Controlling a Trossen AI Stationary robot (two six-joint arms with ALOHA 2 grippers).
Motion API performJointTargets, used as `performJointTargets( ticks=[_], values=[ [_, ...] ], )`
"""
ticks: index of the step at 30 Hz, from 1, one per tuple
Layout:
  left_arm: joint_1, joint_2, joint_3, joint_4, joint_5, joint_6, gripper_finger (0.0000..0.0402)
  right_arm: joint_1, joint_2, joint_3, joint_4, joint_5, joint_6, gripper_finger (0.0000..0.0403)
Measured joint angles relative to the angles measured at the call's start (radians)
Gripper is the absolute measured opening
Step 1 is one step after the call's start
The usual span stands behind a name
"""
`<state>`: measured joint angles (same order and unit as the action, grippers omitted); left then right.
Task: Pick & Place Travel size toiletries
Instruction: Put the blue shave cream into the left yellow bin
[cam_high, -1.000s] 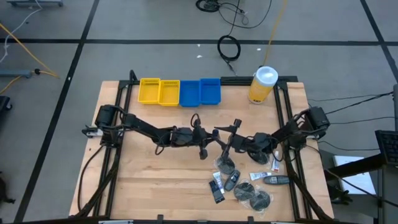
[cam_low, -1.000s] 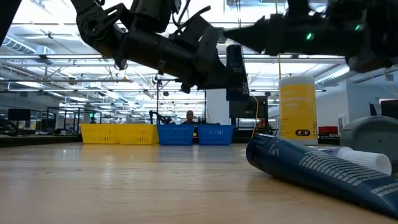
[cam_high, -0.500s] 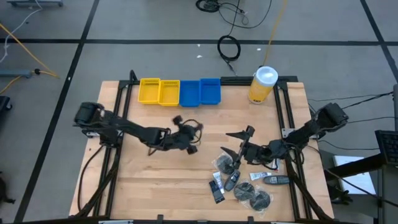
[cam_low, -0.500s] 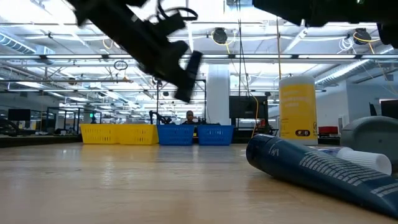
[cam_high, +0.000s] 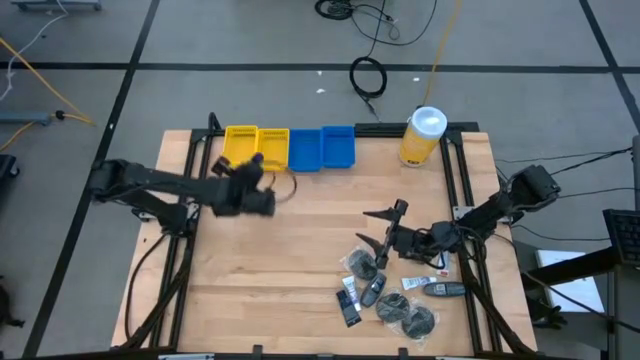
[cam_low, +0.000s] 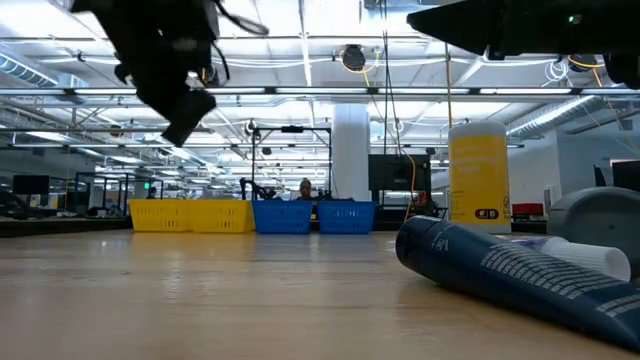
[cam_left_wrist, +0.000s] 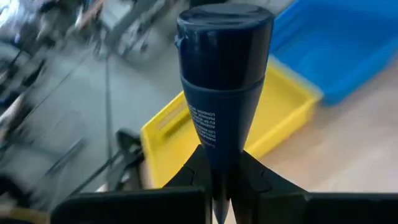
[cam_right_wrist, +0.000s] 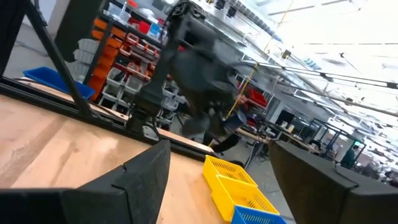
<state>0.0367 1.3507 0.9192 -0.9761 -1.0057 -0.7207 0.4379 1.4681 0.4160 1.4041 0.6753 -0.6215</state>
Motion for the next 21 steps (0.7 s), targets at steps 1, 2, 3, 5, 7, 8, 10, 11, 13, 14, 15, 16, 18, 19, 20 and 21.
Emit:
performJointTargets(
  ticks=[1,2,3,5,7,8,10,11,13,14,15,16,18,19,20,21],
  values=[
    [0.058,0.000,0.000,0.005,0.025,0.038,0.0017,0.000,0.000,0.000,-0.001,0.000,0.001,0.0265],
    [0.119,0.000,0.000,0.016,0.055,0.074,0.0016,0.000,0.000,0.000,-0.002,0.000,0.001,0.0266],
    [0.182,0.000,-0.001,0.033,0.085,0.117,0.0014,0.000,0.000,0.000,-0.002,0.000,0.001,0.0266],
    [0.310,0.000,-0.009,0.110,0.158,0.222,0.0012,0.000,0.000,0.000,-0.002,0.000,0.001,0.0265],
    [0.439,0.000,-0.029,0.225,0.283,0.340,0.0015,0.000,0.000,0.000,-0.005,0.000,0.001,0.0265],
    [0.504,0.001,-0.040,0.288,0.366,0.401,0.0019,0.000,0.000,0.000,-0.008,0.000,0.001,0.0265],
    [0.626,0.001,-0.057,0.393,0.551,0.478,0.0025,0.000,0.000,0.000,-0.011,0.001,0.001,0.0265],
    [0.681,0.004,-0.062,0.428,0.642,0.500,0.0028,0.000,0.000,0.000,-0.011,0.001,0.005,0.0265],
    [0.768,0.022,-0.065,0.469,0.765,0.521,0.0030,0.000,0.000,0.000,-0.011,0.001,0.012,0.0265],
    [0.799,0.033,-0.065,0.478,0.791,0.528,0.0030,0.000,0.000,0.000,-0.011,0.001,0.012,0.0265],
    [0.826,0.041,-0.065,0.480,0.802,0.530,0.0031,0.000,0.000,0.000,-0.011,0.002,0.012,0.0265],
    [0.852,0.048,-0.066,0.479,0.804,0.534,0.0031,0.000,0.000,0.000,-0.011,0.002,0.014,0.0265],
    [0.898,0.062,-0.066,0.481,0.817,0.536,0.0031,0.000,0.000,0.001,-0.015,0.003,0.025,0.0265],
    [0.917,0.072,-0.066,0.482,0.837,0.537,0.0032,0.000,0.000,0.001,-0.017,0.003,0.032,0.0265],
    [0.934,0.083,-0.066,0.482,0.867,0.540,0.0032,0.000,0.000,0.001,-0.018,0.003,0.036,0.0265],
    [0.950,0.095,-0.066,0.482,0.904,0.543,0.0032,0.000,0.000,0.001,-0.018,0.003,0.038,0.0265]
  ],
)
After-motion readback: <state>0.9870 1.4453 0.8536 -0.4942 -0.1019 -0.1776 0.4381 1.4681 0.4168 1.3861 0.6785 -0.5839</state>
